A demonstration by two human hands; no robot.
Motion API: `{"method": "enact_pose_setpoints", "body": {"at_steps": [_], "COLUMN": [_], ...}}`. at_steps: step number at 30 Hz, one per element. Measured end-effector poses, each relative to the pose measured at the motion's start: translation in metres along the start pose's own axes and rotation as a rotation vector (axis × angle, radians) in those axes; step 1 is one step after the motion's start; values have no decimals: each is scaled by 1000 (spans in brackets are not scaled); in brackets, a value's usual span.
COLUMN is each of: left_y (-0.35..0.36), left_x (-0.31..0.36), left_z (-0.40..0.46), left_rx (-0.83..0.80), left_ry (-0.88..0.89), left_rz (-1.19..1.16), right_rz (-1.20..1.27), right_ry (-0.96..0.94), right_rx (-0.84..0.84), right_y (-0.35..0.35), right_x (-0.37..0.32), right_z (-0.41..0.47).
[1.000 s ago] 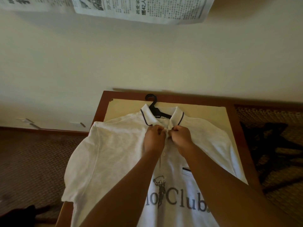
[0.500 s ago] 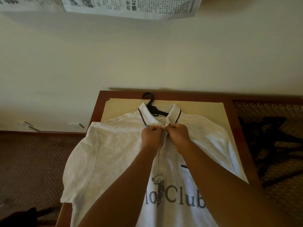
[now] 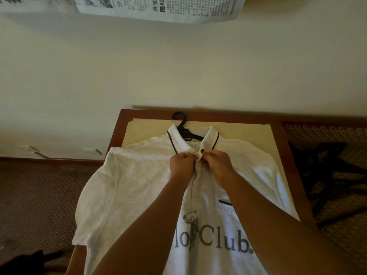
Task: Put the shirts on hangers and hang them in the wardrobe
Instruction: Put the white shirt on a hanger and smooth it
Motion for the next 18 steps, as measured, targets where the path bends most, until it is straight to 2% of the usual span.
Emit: {"method": "enact_pose_setpoints", "body": {"at_steps": [7, 14, 18], "left_y": [-1, 7, 11], "left_x": [6, 20, 19], "left_z": [-7, -24, -16], "left_rx": [-25, -167, -130], "left_ry": [-3, 341, 403], "left_rz": [4, 218, 358], "right_rz": [-15, -36, -30], "right_ry": [3, -17, -12], "right_rx": [-32, -47, -63], "right_y": [3, 1, 1], "right_x": [0, 0, 0], "right_z": [0, 0, 1]}}
Point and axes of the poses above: each hand's wrist, its own z-axis towards the middle knuckle, its own y-axis out of the palm, x = y × z, the point moved 9 cm from there along z, towards the middle knuckle, and after that the axes turned 6 degrees about -z, right-handed, at the moved point
